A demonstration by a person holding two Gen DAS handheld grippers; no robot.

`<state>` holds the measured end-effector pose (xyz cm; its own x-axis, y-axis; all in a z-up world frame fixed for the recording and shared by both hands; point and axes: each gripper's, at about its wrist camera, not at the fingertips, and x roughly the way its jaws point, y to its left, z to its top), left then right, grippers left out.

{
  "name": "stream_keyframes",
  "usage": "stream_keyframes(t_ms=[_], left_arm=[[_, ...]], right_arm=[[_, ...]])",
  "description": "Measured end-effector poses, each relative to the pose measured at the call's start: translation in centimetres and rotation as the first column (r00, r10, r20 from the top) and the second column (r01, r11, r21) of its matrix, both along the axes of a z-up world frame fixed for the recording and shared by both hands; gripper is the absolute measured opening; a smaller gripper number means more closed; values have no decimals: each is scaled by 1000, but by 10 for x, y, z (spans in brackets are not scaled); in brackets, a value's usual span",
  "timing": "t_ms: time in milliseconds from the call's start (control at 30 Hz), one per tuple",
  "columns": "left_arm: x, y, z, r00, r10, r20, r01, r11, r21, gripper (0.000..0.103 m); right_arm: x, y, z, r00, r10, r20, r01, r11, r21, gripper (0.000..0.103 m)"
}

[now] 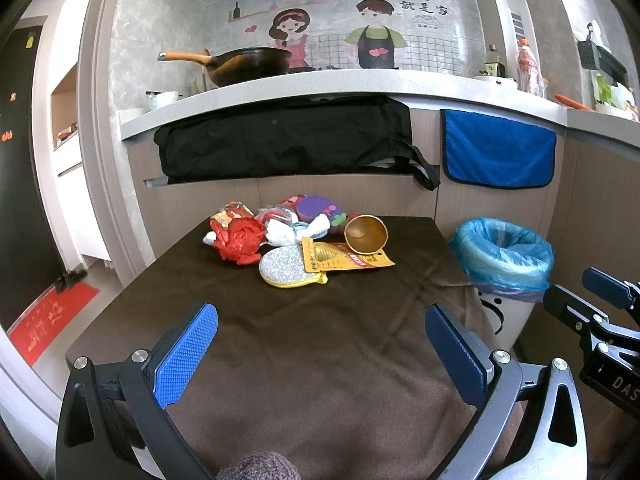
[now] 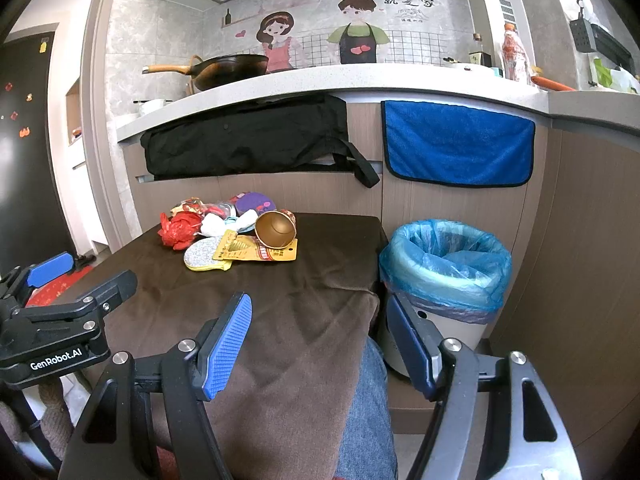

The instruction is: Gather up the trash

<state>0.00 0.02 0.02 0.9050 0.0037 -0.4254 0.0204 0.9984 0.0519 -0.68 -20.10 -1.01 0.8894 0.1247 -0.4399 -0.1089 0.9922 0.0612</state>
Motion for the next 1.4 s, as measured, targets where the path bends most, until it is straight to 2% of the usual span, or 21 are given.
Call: stream_keyframes(t_ms=[1400], left_arm=[[1,1,0,1000,0,-4,0,1000,-10,102]], right_arm=[[-2,0,1,1000,-2,3,2,1000,-1,68]])
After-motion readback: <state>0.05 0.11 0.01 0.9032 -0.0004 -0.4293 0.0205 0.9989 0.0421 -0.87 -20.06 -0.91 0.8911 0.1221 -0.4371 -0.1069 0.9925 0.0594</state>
